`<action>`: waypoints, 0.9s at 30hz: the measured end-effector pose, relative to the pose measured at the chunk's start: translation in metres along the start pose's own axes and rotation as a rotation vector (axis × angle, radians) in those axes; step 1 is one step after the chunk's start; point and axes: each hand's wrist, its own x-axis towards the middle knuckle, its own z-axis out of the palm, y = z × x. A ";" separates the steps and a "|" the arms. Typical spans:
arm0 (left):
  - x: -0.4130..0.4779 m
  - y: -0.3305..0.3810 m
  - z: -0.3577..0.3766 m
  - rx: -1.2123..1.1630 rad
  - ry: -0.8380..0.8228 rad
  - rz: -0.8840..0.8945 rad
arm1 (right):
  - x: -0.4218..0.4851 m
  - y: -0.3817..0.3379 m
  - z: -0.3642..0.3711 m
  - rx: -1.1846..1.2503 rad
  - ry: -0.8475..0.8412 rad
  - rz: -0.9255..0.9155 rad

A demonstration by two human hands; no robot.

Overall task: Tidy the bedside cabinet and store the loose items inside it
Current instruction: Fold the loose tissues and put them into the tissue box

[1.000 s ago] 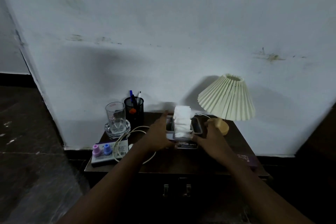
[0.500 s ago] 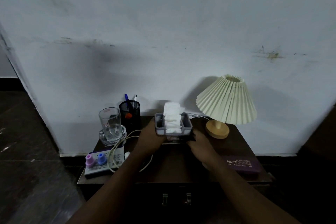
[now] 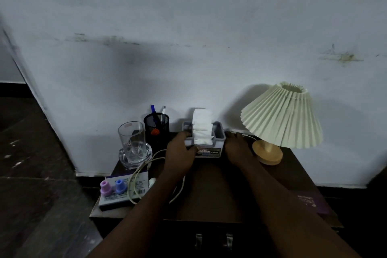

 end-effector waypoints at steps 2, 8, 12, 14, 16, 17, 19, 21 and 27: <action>0.003 -0.002 -0.003 -0.005 0.008 -0.019 | 0.004 -0.003 -0.002 0.048 0.020 0.001; 0.004 -0.004 -0.005 -0.009 0.030 -0.026 | 0.026 0.015 0.000 0.020 -0.028 0.079; 0.004 -0.002 0.004 -0.010 0.029 0.008 | 0.025 0.018 -0.009 0.027 -0.101 0.093; 0.004 -0.002 0.009 -0.015 0.013 0.020 | 0.022 0.012 -0.019 0.050 -0.128 0.116; 0.004 -0.001 0.011 -0.001 0.013 0.033 | 0.028 0.013 -0.019 0.095 -0.152 0.147; 0.005 0.000 0.011 0.001 0.019 0.039 | 0.028 0.013 -0.019 0.066 -0.164 0.137; 0.007 0.000 0.012 -0.013 0.029 0.034 | 0.033 0.019 -0.012 0.027 -0.151 0.147; 0.009 0.001 0.013 -0.023 0.046 0.027 | 0.044 0.030 0.003 0.035 -0.141 0.132; 0.014 -0.003 0.016 -0.052 0.065 0.019 | 0.031 0.007 -0.021 0.056 -0.141 0.157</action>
